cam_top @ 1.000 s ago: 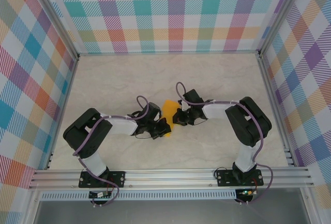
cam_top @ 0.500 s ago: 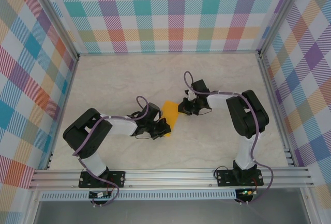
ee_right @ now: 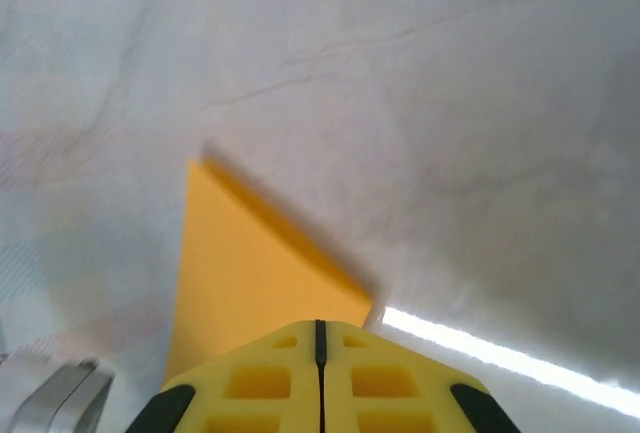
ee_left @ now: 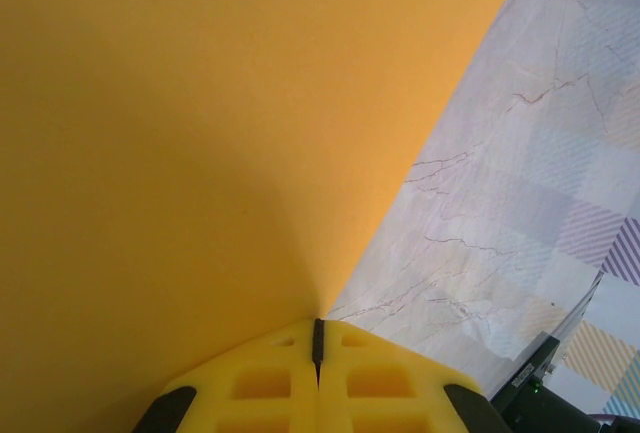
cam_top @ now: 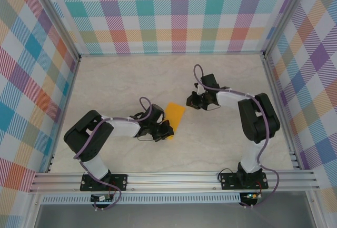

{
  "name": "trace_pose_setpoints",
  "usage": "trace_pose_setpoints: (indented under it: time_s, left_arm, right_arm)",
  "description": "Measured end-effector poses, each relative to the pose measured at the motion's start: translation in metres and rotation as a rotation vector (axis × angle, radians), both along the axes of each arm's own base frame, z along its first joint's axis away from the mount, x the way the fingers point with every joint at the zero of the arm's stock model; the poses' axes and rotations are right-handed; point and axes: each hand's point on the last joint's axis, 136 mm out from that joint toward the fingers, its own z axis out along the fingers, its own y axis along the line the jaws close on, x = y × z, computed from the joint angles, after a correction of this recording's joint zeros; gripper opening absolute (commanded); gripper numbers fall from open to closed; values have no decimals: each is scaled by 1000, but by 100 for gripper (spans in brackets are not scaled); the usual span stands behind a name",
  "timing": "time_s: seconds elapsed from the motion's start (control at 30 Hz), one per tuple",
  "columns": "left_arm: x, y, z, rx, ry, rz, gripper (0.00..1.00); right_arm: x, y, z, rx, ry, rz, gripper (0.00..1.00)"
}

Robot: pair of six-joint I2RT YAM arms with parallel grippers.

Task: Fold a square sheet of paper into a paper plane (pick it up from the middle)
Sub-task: Fold the square sheet of paper in half at the center of the table.

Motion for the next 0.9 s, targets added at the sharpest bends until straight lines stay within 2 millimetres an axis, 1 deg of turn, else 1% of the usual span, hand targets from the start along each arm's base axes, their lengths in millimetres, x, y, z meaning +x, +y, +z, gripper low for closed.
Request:
trace_pose_setpoints:
  time_s: [0.07,0.13,0.2,0.3,0.33,0.4,0.53,0.63,0.77,0.9]
  left_arm:
    - [0,0,0,0,-1,1,1]
    - [0,0,0,1,-1,0,1]
    - [0,0,0,1,-1,1,1]
    - [0,0,0,1,-1,1,1]
    - [0,0,0,2,-1,0,0]
    - [0,0,0,1,-1,0,0]
    - [0,0,0,2,-1,1,0]
    - [0,0,0,1,-1,0,0]
    - [0,0,0,1,-1,0,0]
    - [0,0,0,2,-1,1,0]
  right_arm:
    - [-19,7,11,27,-7,27,6]
    - [-40,20,13,47,5,69,6]
    - [-60,31,6,57,38,111,6]
    - [-89,42,-9,56,110,159,5]
    - [-96,45,-12,58,132,168,5]
    - [-102,49,-19,61,158,180,5]
    - [-107,55,-28,71,193,195,5]
    - [-110,55,-34,70,213,200,5]
    - [-112,55,-38,69,229,204,5]
    - [-111,57,-38,68,228,209,5]
